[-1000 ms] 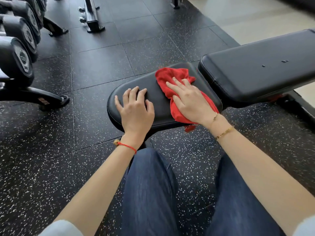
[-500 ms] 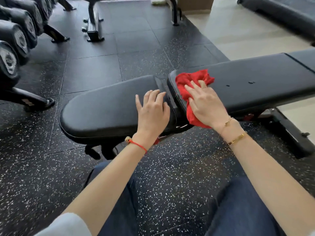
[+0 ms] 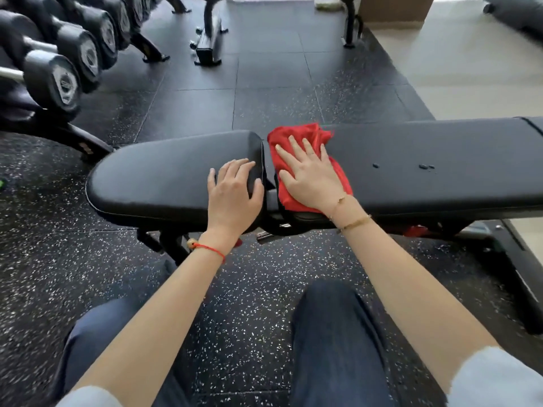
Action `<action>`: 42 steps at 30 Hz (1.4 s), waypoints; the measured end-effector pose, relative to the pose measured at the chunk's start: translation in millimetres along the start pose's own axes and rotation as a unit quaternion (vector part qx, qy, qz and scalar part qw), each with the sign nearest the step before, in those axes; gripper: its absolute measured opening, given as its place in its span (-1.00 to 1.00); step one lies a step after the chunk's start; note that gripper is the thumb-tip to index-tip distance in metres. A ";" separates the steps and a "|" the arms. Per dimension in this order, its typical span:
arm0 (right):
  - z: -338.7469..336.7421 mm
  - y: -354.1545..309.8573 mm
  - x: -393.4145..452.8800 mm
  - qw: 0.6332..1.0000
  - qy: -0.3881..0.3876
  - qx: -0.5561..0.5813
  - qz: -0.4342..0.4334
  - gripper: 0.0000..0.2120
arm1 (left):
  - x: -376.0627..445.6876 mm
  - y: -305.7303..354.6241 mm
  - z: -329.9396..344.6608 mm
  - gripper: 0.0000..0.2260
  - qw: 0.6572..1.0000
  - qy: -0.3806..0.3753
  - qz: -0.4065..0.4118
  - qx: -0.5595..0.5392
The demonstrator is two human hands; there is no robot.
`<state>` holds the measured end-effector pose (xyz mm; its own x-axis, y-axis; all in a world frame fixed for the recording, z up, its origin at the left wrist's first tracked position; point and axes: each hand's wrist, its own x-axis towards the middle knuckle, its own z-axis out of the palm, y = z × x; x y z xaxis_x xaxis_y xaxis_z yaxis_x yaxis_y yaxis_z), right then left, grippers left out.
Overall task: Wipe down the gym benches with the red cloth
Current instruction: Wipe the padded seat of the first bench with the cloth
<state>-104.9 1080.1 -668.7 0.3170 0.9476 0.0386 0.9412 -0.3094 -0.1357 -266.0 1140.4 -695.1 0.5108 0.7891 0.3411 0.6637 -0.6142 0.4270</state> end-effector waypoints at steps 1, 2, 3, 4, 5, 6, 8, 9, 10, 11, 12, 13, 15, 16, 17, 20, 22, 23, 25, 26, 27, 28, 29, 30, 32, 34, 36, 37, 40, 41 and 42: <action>2.0 0.9 -9.2 1.000 0.008 0.001 -0.017 -0.46 | 0.6 1.1 1.2 -0.65 1.000 0.008 -0.007 -0.002; 3.8 4.8 -18.4 0.999 0.015 0.007 -0.030 -0.46 | 0.9 2.4 2.2 -0.66 1.000 0.014 -0.014 -0.002; 4.8 11.7 -26.2 0.999 0.021 0.017 -0.035 -0.46 | 1.1 4.5 3.2 -0.67 1.000 0.017 -0.021 0.001; 3.7 21.2 -31.2 0.999 0.023 0.027 -0.032 -0.46 | 1.6 7.2 4.1 -0.67 0.999 0.018 -0.029 0.004; 1.8 32.3 -32.3 0.999 0.023 0.034 -0.021 -0.46 | 1.8 10.1 4.9 -0.68 0.999 0.018 -0.037 0.008; 0.0 43.8 -29.2 0.999 0.021 0.035 -0.005 -0.46 | 1.9 12.7 5.8 -0.68 0.999 0.020 -0.043 0.014; -3.7 60.4 -11.8 0.999 0.012 0.027 0.038 -0.46 | 1.6 14.9 7.3 -0.69 0.998 0.025 -0.047 0.030; -6.0 63.3 0.0 0.998 0.007 0.022 0.056 -0.46 | 1.5 15.0 8.0 -0.69 0.998 0.028 -0.046 0.036; -8.0 62.2 11.4 0.998 0.000 0.017 0.064 -0.45 | 1.1 14.7 8.6 -0.69 0.998 0.032 -0.044 0.042; -8.5 57.5 20.3 0.998 -0.004 0.014 0.061 -0.45 | 0.9 14.4 9.4 -0.69 0.997 0.037 -0.042 0.045; -7.9 50.9 25.2 0.999 -0.007 0.012 0.049 -0.45 | 1.0 14.3 10.1 -0.69 0.997 0.042 -0.041 0.045; -6.6 43.4 25.8 0.999 -0.006 0.012 0.029 -0.45 | 1.0 14.5 10.6 -0.70 0.997 0.048 -0.041 0.043; -2.7 32.1 14.7 1.000 0.004 0.014 -0.024 -0.45 | 0.9 14.5 10.8 -0.71 0.997 0.053 -0.040 0.039; -1.0 30.4 5.4 0.999 0.013 0.012 -0.047 -0.45 | 0.9 14.3 10.4 -0.71 0.997 0.054 -0.038 0.039; 0.2 31.8 -4.0 0.998 0.022 0.009 -0.064 -0.45 | 1.1 14.1 9.9 -0.71 0.997 0.053 -0.035 0.040; 0.8 49.3 -21.0 0.996 0.031 0.018 -0.075 -0.46 | 1.4 13.1 9.1 -0.72 0.997 0.055 -0.028 0.040; -1.4 64.0 -18.6 0.997 0.028 0.030 -0.059 -0.46 | 1.9 13.1 9.6 -0.73 0.997 0.058 -0.031 0.040; -1.9 70.0 -13.2 0.998 0.027 0.033 -0.043 -0.46 | 2.4 13.1 10.0 -0.74 0.997 0.059 -0.035 0.041; -3.0 75.0 2.6 0.999 0.030 0.027 -0.007 -0.46 | 3.4 13.5 11.5 -0.74 0.996 0.061 -0.040 0.045; -3.6 73.4 10.9 0.999 0.031 0.020 0.006 -0.45 | 3.6 14.0 12.4 -0.75 0.996 0.061 -0.041 0.046; -4.0 70.1 18.1 0.999 0.029 0.013 0.012 -0.45 | 3.8 14.6 13.1 -0.75 0.996 0.060 -0.041 0.048; -4.1 66.0 22.9 1.000 0.026 0.010 0.011 -0.45 | 3.7 15.3 13.9 -0.75 0.996 0.058 -0.041 0.052; -4.3 61.9 24.4 1.000 0.022 0.013 0.005 -0.45 | 3.6 15.7 14.2 -0.75 0.996 0.058 -0.042 0.056; -4.3 58.0 22.2 1.000 0.019 0.020 -0.006 -0.45 | 3.3 16.1 14.6 -0.75 0.996 0.058 -0.043 0.061; -3.8 53.5 6.8 0.999 0.022 0.032 -0.036 -0.46 | 2.7 16.4 14.9 -0.74 0.995 0.059 -0.043 0.068; -2.8 56.3 -17.0 0.997 0.035 0.033 -0.064 -0.46 | 1.8 16.3 14.6 -0.73 0.995 0.058 -0.041 0.071; -3.7 70.2 -35.8 0.996 0.039 0.039 -0.067 -0.46 | 1.1 15.3 14.7 -0.72 0.995 0.051 -0.037 0.073; -5.3 80.1 -39.3 0.997 0.037 0.040 -0.058 -0.46 | 0.5 14.7 14.8 -0.71 0.995 0.048 -0.036 0.074; -9.6 104.2 -22.0 0.999 0.026 0.034 0.011 -0.46 | -0.2 15.1 14.3 -0.71 0.995 0.049 -0.040 0.078; -10.8 104.8 -10.6 0.999 0.022 0.033 0.036 -0.46 | -0.2 15.3 14.1 -0.71 0.995 0.049 -0.039 0.079; -11.0 101.0 1.2 0.998 0.020 0.028 0.049 -0.46 | -0.3 15.5 14.4 -0.71 0.995 0.050 -0.039 0.081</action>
<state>-8.2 1049.1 -671.4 0.4121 0.9090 0.0623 0.8982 -0.3939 -0.1951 -247.9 1130.8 -700.7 0.4029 0.8241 0.3982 0.7820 -0.5360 0.3181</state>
